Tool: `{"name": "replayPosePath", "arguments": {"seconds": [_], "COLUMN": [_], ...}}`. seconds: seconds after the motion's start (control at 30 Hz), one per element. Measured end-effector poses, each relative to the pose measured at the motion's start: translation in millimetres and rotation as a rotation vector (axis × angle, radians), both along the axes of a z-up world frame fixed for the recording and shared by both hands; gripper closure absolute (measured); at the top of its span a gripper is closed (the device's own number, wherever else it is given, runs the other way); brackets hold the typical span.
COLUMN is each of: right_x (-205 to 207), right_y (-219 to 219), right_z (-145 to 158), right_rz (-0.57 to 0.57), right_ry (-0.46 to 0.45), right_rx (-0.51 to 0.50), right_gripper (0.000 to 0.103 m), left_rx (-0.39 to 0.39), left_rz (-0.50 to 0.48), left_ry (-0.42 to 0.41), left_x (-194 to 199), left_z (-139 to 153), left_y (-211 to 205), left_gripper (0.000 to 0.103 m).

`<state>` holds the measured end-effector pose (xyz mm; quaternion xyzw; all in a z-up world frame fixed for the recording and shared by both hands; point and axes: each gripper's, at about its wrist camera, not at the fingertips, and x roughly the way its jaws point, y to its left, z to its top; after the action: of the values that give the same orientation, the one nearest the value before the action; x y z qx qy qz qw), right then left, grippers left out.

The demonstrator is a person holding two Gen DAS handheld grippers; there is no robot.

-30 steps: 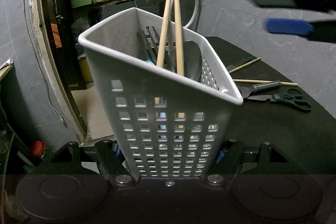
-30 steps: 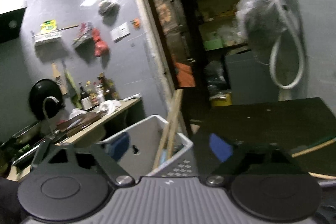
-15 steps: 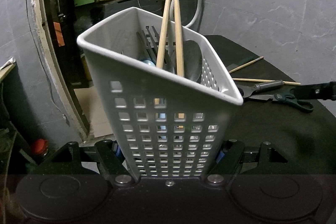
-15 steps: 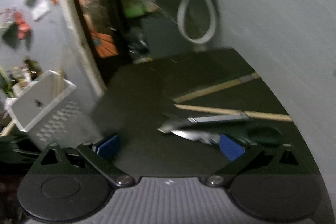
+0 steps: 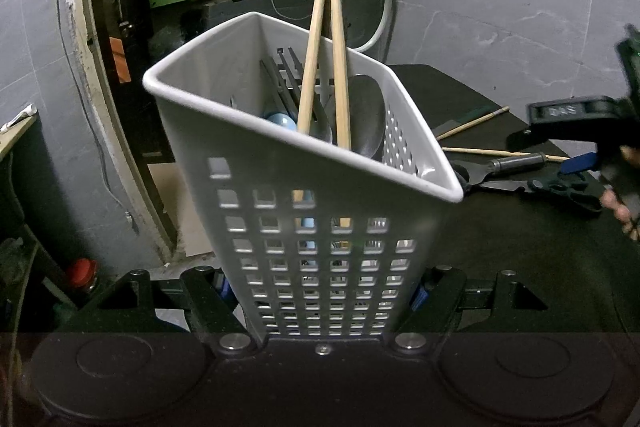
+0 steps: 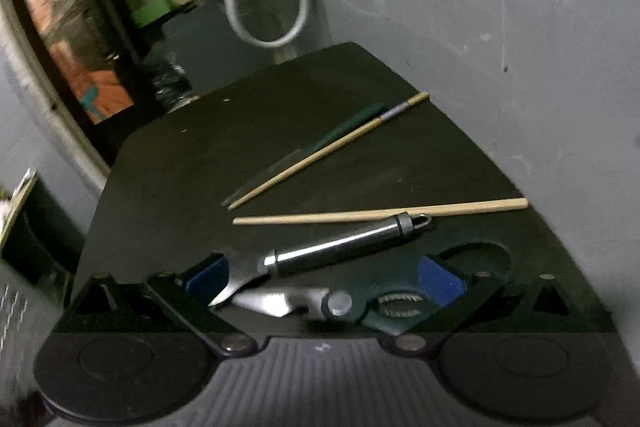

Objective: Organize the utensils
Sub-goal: 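Move the right tool to the steel-handled utensil and grasp its handle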

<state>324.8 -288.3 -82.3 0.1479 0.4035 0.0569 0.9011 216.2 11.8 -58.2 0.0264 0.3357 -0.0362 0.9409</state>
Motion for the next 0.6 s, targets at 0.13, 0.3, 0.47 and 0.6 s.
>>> {"name": "replayPosePath", "arguments": {"seconds": [0.13,0.3,0.47,0.6], "right_x": [23,41,47,45], "right_y": [9,23,34,40], "right_z": [-7,-14,-23,-24], "right_rz": [-0.021,-0.049,-0.049,-0.050], "right_ry": [0.053,0.103,0.121,0.103], "right_rx": [-0.035,-0.125,-0.153,-0.171], "right_gripper": [0.000,0.000,0.001,0.006], "left_rx": [0.004,0.009,0.014,0.013], "left_rz": [-0.001,-0.003,-0.009,-0.010], "left_ry": [0.001,0.003,0.005,0.004], "left_x": [1,1,2,1], "left_z": [0,0,0,0], "left_y": [0,0,-1,-1], "left_gripper": [0.027,0.027,0.027,0.027]}}
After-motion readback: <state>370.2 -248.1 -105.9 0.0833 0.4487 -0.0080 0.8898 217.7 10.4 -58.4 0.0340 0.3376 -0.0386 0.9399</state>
